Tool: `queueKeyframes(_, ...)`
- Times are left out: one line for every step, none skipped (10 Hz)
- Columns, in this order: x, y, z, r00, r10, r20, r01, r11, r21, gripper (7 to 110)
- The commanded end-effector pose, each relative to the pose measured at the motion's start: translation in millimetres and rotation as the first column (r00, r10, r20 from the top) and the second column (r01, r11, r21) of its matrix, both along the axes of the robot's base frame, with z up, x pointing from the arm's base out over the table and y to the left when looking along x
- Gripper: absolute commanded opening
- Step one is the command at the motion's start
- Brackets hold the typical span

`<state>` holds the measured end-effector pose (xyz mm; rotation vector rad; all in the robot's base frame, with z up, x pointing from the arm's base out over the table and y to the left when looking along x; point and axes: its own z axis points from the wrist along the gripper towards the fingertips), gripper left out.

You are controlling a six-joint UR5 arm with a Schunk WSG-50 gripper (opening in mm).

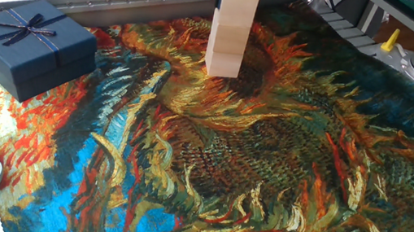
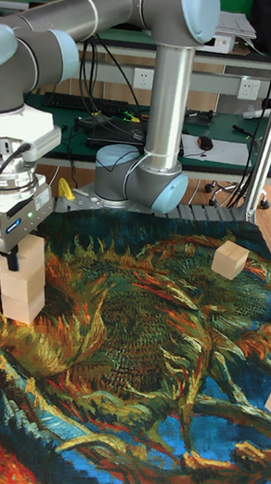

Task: Stack the blocks in a vertical line of five

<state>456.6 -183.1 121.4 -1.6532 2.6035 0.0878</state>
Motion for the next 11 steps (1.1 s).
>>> queueKeyframes(3.0, 4.7, 1.4, 1.0, 0.002, 0.004, -0.002, 1.0, 0.025, 44)
queueKeyframes(2.1, 5.1, 1.3, 1.0, -0.002, -0.001, 0.002, 1.0, 0.026, 44)
queueKeyframes(2.0, 4.5, 1.1, 1.0, -0.002, -0.002, 0.002, 1.0, 0.025, 44)
queueKeyframes(1.7, 3.1, 1.2, 1.0, 0.001, -0.003, -0.001, 1.0, 0.022, 44)
queueKeyframes(1.3, 1.7, 1.8, 1.0, 0.004, -0.006, -0.004, 1.0, 0.022, 44)
queueKeyframes(1.2, 1.0, 2.5, 1.0, 0.008, -0.007, -0.007, 1.0, 0.023, 44)
queueKeyframes(0.8, 1.3, 2.7, 1.0, 0.006, -0.009, -0.006, 1.0, 0.025, 66)
queueKeyframes(0.8, 1.6, 2.8, 1.0, 0.002, -0.01, -0.001, 1.0, 0.025, 66)
queueKeyframes(0.0, 1.5, 2.8, 1.0, -0.001, -0.013, 0.001, 1.0, 0.025, 66)
queueKeyframes(0.0, 1.8, 2.9, 1.0, -0.003, -0.013, 0.003, 1.0, 0.026, 66)
queueKeyframes(0.0, 1.4, 2.8, 1.0, -0.004, -0.013, 0.004, 1.0, 0.025, 66)
